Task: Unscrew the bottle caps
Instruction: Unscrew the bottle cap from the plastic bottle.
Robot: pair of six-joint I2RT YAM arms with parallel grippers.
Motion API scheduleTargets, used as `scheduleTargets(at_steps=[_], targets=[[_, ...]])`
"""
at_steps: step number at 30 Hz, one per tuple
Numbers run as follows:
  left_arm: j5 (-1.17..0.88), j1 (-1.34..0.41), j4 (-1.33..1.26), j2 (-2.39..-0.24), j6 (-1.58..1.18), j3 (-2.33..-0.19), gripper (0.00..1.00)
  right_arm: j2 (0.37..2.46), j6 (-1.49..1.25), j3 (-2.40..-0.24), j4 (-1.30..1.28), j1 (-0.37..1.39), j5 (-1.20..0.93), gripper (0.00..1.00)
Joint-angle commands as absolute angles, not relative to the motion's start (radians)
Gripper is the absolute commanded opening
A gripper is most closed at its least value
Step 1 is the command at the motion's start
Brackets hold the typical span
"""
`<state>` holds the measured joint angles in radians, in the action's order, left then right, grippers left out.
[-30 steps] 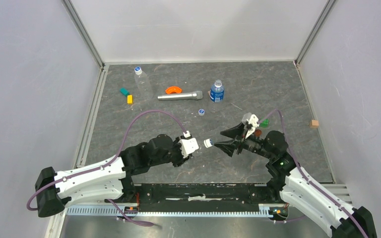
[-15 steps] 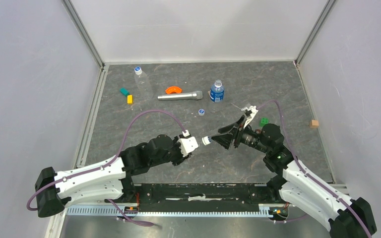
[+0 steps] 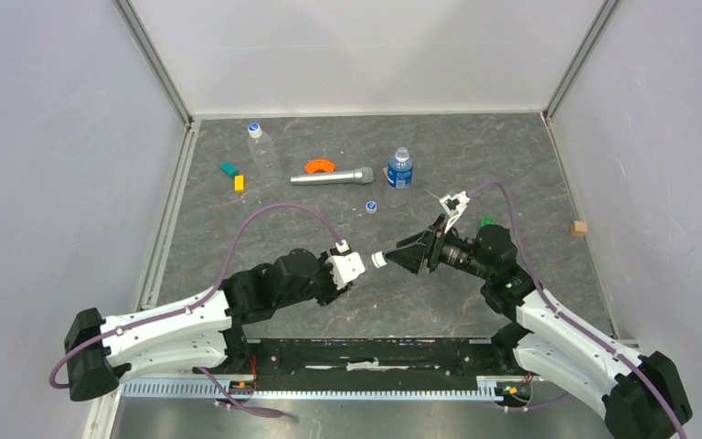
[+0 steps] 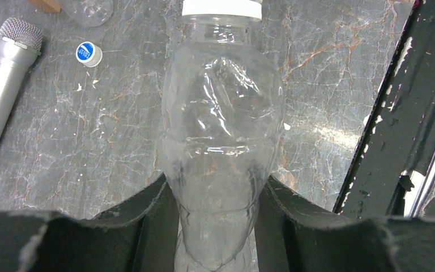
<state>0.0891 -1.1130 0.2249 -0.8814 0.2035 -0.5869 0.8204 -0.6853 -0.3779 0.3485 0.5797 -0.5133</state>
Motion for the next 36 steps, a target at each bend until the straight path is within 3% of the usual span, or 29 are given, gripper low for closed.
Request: scheduleTargets(at_steps=[1, 22, 26, 29, 34, 36], targets=[[0.098, -1.118, 0.172, -0.871, 0.204, -0.584, 0.08, 0.814, -0.721, -0.410, 0.419, 0.577, -0.533, 0.70], [0.075, -1.117, 0.189, -0.856, 0.208, -0.575, 0.08, 0.896, -0.871, -0.393, 0.549, 0.577, -0.652, 0.68], [0.068, -1.118, 0.182, -0.855, 0.198, -0.578, 0.08, 0.952, -0.843, -0.419, 0.563, 0.584, -0.737, 0.64], [0.064, -1.118, 0.178, -0.849, 0.196, -0.575, 0.08, 0.974, -0.836, -0.419, 0.563, 0.586, -0.745, 0.55], [0.067, -1.119, 0.177, -0.848, 0.191, -0.570, 0.08, 0.986, -0.844, -0.411, 0.625, 0.603, -0.794, 0.52], [0.062, -1.118, 0.175, -0.851, 0.191, -0.571, 0.08, 0.988, -0.833, -0.409, 0.638, 0.612, -0.798, 0.39]])
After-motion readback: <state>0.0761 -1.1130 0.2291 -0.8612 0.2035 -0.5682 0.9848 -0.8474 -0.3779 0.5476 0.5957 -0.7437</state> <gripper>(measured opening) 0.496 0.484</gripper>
